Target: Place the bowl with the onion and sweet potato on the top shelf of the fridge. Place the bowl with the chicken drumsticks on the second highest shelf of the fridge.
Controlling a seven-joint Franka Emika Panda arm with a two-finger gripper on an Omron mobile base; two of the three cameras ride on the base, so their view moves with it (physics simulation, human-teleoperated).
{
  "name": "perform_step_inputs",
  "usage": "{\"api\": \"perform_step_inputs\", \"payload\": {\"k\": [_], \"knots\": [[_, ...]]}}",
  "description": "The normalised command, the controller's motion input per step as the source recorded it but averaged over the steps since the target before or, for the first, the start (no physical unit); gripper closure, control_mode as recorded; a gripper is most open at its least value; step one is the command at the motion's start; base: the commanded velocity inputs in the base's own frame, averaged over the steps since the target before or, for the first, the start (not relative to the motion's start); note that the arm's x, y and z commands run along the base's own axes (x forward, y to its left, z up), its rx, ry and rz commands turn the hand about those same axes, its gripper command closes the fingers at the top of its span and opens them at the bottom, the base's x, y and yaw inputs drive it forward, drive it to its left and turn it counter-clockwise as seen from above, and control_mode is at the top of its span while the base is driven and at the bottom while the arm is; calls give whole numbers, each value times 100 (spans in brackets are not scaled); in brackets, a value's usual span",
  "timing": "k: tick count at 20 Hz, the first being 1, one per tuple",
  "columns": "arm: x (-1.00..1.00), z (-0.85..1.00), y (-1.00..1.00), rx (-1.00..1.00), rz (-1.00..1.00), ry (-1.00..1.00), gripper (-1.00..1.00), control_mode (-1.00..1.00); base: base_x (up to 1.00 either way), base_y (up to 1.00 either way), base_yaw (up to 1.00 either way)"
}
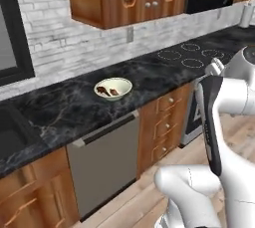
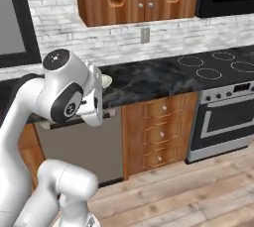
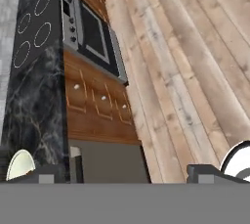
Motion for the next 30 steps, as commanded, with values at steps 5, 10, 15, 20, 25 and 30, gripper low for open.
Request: {"api": "perform_step_inputs", "payload": {"k": [5, 10, 15, 20, 25, 30], "knots": [[0, 0, 0, 0, 0, 0, -100, 100, 62, -57, 74], [0, 0, 0, 0, 0, 0, -100, 100, 63, -63, 67], [0, 0, 0, 0, 0, 0, -100, 100, 67, -49, 63], [0, 0, 0, 0, 0, 0, -100, 100, 54, -57, 33], [32, -23, -13, 1, 7, 4, -100, -100, 43, -24, 11], [48, -97, -65, 19, 22, 32, -100, -100, 0, 0, 0]]}}
